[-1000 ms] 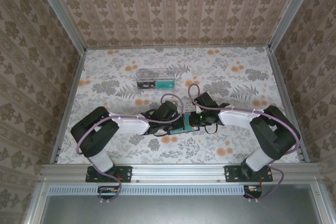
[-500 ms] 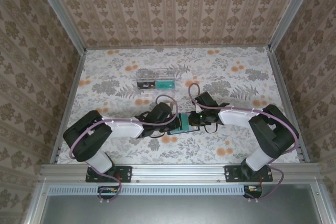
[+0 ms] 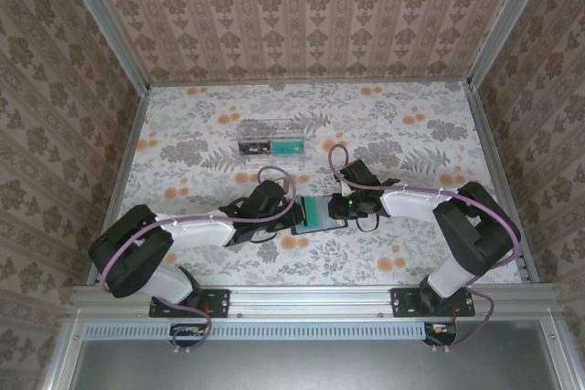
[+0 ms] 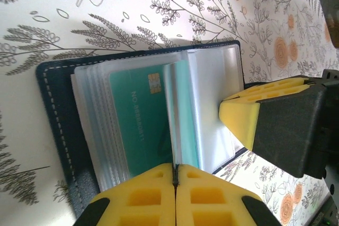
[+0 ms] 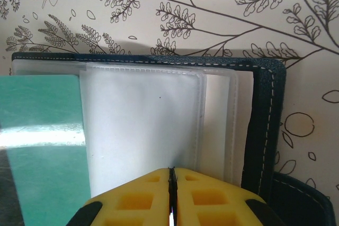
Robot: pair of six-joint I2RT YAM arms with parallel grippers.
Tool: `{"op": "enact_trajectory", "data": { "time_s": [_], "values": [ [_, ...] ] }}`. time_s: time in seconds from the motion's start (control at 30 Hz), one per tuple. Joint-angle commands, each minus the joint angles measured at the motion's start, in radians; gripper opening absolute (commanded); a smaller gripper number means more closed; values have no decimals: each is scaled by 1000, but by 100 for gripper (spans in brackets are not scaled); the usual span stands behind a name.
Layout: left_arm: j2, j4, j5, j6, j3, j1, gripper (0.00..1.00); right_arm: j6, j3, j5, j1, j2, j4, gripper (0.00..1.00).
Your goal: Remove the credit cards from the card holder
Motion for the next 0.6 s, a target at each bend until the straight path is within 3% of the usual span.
{"op": "enact_trajectory", "data": {
  "time_s": [0.0, 0.33, 0.57],
  "values": [
    [-41, -70, -25, 7, -24, 12, 7, -8, -27, 58, -13, 16, -83, 12],
    [-202, -268, -74, 79, 27, 16, 7, -32, 2, 51, -14, -108, -118, 19],
    [-280, -493, -135, 231, 149, 34, 7, -81, 42, 143, -15, -333, -195, 39]
  ]
}}
